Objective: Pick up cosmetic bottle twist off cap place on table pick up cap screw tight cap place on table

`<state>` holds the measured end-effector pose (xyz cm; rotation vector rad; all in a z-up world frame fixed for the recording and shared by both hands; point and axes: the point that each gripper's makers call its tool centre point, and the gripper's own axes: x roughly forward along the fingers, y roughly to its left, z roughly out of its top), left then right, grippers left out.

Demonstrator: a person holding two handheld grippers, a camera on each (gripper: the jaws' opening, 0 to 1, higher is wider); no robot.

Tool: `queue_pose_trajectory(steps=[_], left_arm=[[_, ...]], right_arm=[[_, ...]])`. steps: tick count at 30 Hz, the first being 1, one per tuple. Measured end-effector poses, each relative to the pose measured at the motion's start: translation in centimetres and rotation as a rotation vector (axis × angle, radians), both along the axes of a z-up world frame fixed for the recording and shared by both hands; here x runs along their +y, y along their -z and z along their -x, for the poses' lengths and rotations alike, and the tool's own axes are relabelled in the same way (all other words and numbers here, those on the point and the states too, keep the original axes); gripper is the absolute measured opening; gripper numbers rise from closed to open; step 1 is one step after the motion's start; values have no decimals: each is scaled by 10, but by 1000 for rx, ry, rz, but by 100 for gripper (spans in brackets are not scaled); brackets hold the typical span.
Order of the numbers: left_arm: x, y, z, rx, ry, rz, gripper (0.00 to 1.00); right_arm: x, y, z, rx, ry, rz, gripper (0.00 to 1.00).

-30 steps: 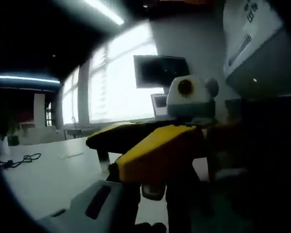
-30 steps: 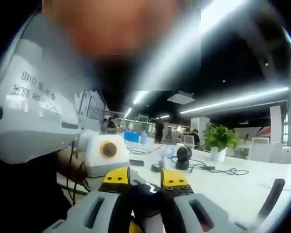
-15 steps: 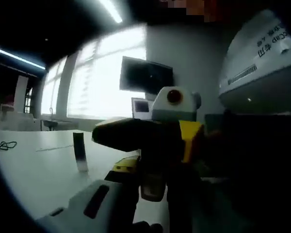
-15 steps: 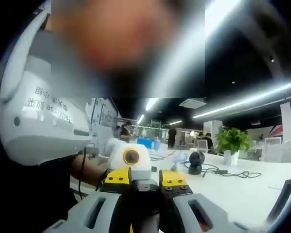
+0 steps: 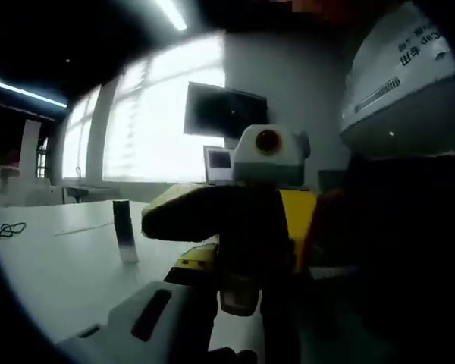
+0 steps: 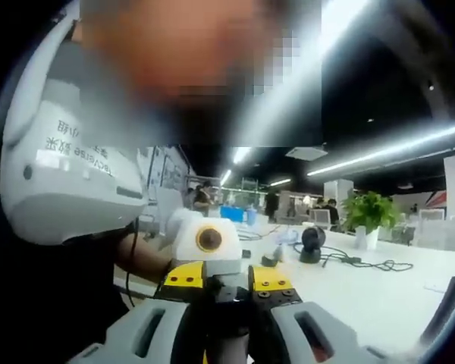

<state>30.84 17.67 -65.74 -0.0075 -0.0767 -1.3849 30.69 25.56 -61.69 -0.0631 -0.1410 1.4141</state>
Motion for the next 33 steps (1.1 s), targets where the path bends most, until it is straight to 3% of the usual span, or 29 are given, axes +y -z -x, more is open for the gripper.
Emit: queue_pose_trajectory(steps=[4,9,17,19,24,25,27,33], left_arm=[[-3,7,6,-6,38,-31,10],[-5,11,11,8,79,-46,10],[-6,17,12,54,93,-48,10],[-6,18,12,62,93,-56,11],[-5,12,11,72,101,-15,12],[-6,12,10,80,100,-6,13],[-8,13,12,83,114,-1,16],[-10,17,22,93,155,-22,11]], right_arm=[[-5,10,6,8,-56,70,14],[-12,13,7,43,-100,99,18],[-20,21,5,67,-111,130,13],[-19,22,2,100,-98,122,13],[-20,16,1,96,-93,66,12],[-19,9,3,75,-103,24,12],[-18,6,4,100,-117,12,12],[-14,13,9,122,-154,49,12]])
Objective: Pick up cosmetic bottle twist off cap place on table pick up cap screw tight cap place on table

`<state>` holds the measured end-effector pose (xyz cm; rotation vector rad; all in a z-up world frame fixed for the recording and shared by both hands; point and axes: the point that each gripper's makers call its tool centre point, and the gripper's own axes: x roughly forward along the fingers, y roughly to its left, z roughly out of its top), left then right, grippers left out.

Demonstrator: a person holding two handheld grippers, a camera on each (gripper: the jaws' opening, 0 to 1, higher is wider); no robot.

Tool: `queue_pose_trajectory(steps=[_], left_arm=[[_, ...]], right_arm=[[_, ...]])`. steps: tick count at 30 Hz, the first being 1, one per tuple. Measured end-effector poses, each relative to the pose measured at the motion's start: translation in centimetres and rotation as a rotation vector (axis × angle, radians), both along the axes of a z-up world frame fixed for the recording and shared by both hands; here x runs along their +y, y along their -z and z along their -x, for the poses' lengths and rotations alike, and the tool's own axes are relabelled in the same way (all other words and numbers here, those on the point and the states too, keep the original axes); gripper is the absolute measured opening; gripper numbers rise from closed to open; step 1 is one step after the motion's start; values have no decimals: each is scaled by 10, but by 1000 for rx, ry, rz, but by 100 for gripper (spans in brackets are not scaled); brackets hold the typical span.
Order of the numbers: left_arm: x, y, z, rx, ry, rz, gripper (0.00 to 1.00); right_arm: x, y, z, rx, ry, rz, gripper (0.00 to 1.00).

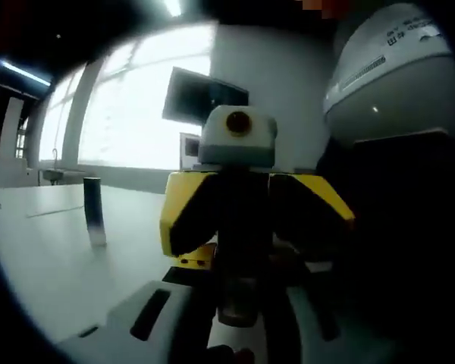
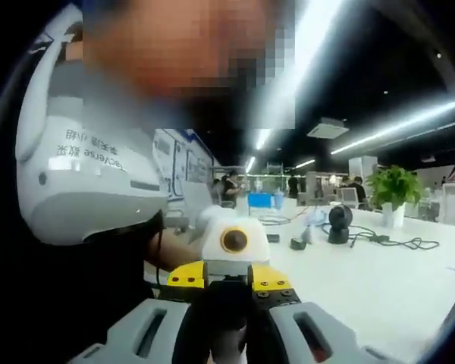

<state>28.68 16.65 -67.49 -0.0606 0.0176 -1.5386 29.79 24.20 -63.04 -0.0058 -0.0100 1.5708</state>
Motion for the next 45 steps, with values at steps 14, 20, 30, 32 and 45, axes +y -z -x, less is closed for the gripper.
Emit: queue_pose_trajectory(steps=[14,20,30,32,45], left_arm=[[3,-3,-20,-132,-141,-49,9],[2,6,-22,-108,-185,-86,9],[-3,11,-41,-150,-302,-162,9],[-5,13,-42,-145,-307,-172,9],[-31,-5,-27,-19,-9,-26,11]], right_arm=[[0,-2,-4,-80,131,-10,11],[2,10,-6,-13,170,2,11],[3,13,-13,-61,310,-44,10],[2,14,-14,-49,329,-55,10],[-12,-15,-4,14,148,-121,12]])
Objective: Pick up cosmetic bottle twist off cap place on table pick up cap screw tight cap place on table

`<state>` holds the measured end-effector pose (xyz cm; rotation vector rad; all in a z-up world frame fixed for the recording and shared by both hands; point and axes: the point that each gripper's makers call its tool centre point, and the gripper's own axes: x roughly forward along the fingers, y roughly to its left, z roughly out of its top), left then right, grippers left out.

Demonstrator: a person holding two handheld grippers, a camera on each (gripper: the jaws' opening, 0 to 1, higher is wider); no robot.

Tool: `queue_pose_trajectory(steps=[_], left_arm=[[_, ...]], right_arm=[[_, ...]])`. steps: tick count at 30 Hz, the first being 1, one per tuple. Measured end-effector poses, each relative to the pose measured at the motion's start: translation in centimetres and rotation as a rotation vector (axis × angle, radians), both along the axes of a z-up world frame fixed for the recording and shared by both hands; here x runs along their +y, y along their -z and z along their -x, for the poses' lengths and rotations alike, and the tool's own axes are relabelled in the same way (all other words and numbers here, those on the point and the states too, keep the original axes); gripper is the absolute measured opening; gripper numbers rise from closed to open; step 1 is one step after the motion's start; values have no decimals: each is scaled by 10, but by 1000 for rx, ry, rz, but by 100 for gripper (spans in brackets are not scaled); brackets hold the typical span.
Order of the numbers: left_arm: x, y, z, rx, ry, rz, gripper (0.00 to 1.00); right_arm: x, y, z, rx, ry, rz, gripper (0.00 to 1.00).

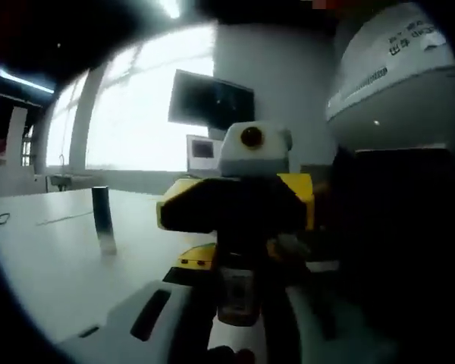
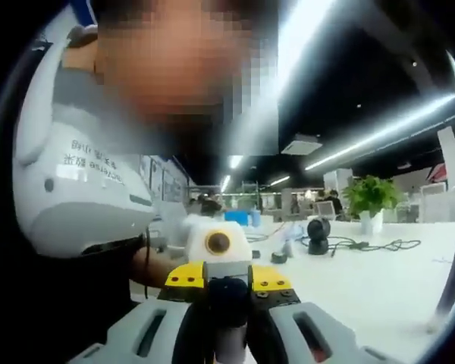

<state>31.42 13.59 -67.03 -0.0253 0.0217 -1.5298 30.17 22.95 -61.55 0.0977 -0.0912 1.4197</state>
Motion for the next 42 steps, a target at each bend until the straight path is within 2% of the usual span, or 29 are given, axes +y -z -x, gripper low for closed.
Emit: queue_pose_trajectory(steps=[1,3,5,6,7,10,13,21,22,23,24,26,27,28,29,30,32,34,36,38,39,41,42], left_arm=[[-2,-1,-4,-26,-15,1,11],[-4,-2,-5,-14,11,2,11],[-3,-2,-5,-19,2,3,11],[30,-6,20,-1,7,6,11],[38,-8,24,-4,0,11,11],[43,-14,22,46,3,54,11],[44,-16,21,55,11,70,10],[43,-11,21,12,1,49,8],[43,-8,22,12,11,43,8],[43,-5,23,2,22,33,8],[42,-3,22,-5,23,33,8],[40,3,21,-24,34,21,8],[39,7,19,-24,43,21,8],[39,9,17,-22,47,21,8],[39,14,13,-13,50,17,8],[40,18,10,-19,48,5,8],[41,20,5,-28,40,1,8],[41,15,3,13,44,46,8],[42,15,1,6,43,50,8],[41,12,0,10,44,66,8],[42,12,-1,11,41,69,8],[42,9,-1,18,42,85,8],[42,8,0,22,45,91,8]], right_arm=[[0,-1,-1,-3,1,4,12],[0,-3,0,-12,-8,0,11],[-1,-6,-2,-6,-1,-3,11],[-2,-6,-2,-7,-1,0,12],[-3,-7,-3,-7,0,5,12],[-6,-7,-4,-12,-7,11,12],[-9,-7,-3,-20,-23,6,12],[-7,1,-3,-3,-45,21,13],[-7,5,0,18,-62,34,13],[-7,10,1,41,-77,48,15],[-6,12,-3,39,-71,48,21],[-5,22,-9,64,-78,71,38],[-4,28,-14,67,-73,85,38],[-4,33,-16,56,-78,104,33],[-6,38,-24,20,-58,133,27],[-7,42,-28,6,-44,156,26],[2,45,-23,24,-55,174,27],[5,46,-24,0,-52,188,26],[7,50,-21,-2,-67,212,22],[10,50,-17,19,-84,204,18],[10,49,-18,22,-81,200,12],[13,45,-15,62,-90,194,10],[16,42,-14,32,-95,184,10]])
